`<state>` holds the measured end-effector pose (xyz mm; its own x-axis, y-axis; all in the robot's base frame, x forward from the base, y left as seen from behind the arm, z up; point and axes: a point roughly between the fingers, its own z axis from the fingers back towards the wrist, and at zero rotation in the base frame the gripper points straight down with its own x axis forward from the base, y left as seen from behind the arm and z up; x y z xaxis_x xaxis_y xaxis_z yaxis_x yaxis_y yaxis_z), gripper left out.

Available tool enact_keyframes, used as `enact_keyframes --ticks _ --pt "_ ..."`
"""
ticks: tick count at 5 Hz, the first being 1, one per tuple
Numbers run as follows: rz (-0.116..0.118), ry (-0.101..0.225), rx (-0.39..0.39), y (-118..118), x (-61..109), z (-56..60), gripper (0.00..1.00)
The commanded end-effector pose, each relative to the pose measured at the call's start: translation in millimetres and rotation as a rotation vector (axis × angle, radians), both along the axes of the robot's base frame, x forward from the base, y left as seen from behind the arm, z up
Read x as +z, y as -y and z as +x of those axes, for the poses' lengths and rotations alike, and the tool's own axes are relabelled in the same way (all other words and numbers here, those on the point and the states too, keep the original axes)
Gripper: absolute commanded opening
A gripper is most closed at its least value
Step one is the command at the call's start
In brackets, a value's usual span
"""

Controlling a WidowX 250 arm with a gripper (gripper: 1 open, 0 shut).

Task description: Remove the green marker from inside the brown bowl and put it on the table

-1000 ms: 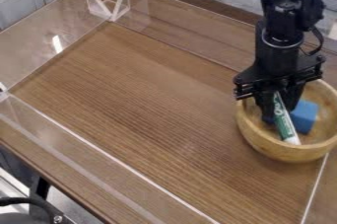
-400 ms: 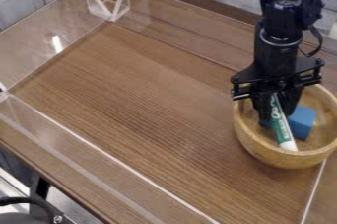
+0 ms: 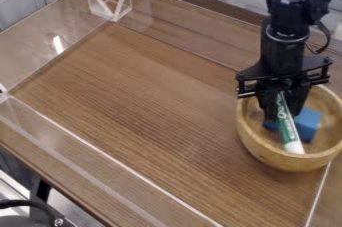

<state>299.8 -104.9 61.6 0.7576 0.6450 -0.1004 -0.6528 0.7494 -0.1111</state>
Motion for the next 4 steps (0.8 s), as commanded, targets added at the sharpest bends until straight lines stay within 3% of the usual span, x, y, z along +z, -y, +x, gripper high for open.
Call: enact_keyframes --ticks 1,2,4 --pt "-0.036 0.106 0.0 0.2 33.3 13.7 0.0" --pt "-0.044 0.118 -0.007 -0.7 37.2 16.3 0.0" --pt "-0.053 0.108 0.003 -5.8 50.2 12.4 0.0"
